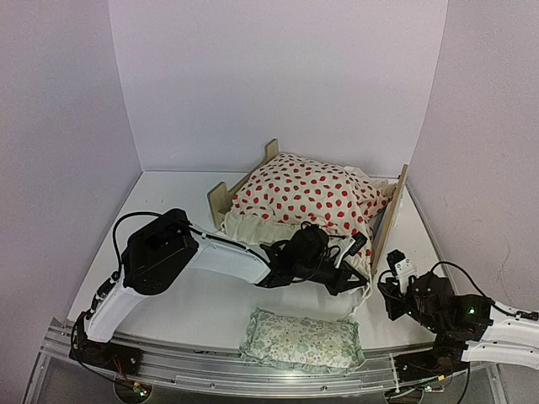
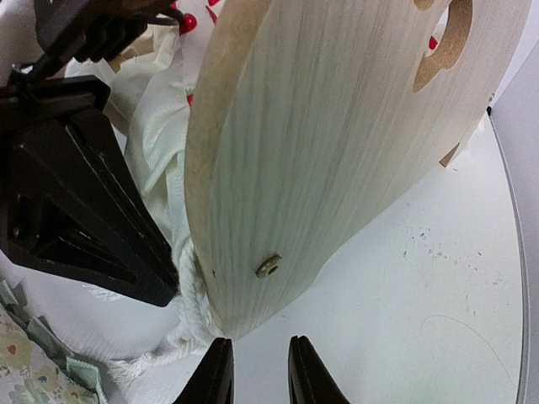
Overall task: Set up the pet bed
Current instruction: Tie the right ropes of the mattress at the bed frame.
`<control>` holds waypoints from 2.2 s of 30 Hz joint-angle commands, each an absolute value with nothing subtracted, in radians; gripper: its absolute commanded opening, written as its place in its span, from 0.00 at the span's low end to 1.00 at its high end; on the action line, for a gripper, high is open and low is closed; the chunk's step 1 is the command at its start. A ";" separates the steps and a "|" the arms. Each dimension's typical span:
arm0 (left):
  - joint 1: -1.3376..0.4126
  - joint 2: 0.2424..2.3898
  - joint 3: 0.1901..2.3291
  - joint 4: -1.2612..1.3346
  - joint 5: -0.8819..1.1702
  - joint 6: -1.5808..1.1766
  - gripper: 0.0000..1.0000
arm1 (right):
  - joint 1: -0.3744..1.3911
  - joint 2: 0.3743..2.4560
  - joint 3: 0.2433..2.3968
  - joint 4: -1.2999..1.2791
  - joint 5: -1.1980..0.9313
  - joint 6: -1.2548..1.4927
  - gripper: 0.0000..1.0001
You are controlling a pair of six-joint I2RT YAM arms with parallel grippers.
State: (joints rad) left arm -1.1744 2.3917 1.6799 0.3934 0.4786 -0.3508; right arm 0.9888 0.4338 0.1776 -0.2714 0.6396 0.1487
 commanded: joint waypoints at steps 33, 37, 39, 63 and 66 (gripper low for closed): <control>-1.170 2.366 1.673 0.417 0.480 -0.348 0.00 | 0.975 0.489 0.178 -0.248 0.869 0.298 0.43; -1.170 2.367 1.676 0.421 0.485 -0.352 0.00 | 0.968 0.574 0.166 -0.180 0.830 0.271 0.42; -1.170 2.368 1.678 0.423 0.486 -0.353 0.00 | 0.964 0.612 0.150 -0.119 0.792 0.249 0.42; -1.170 2.378 1.696 0.410 0.488 -0.354 0.00 | 0.937 0.600 0.140 -0.069 0.508 0.237 0.38; -1.170 2.381 1.697 0.410 0.485 -0.354 0.00 | 0.937 0.579 0.149 -0.082 0.489 0.239 0.38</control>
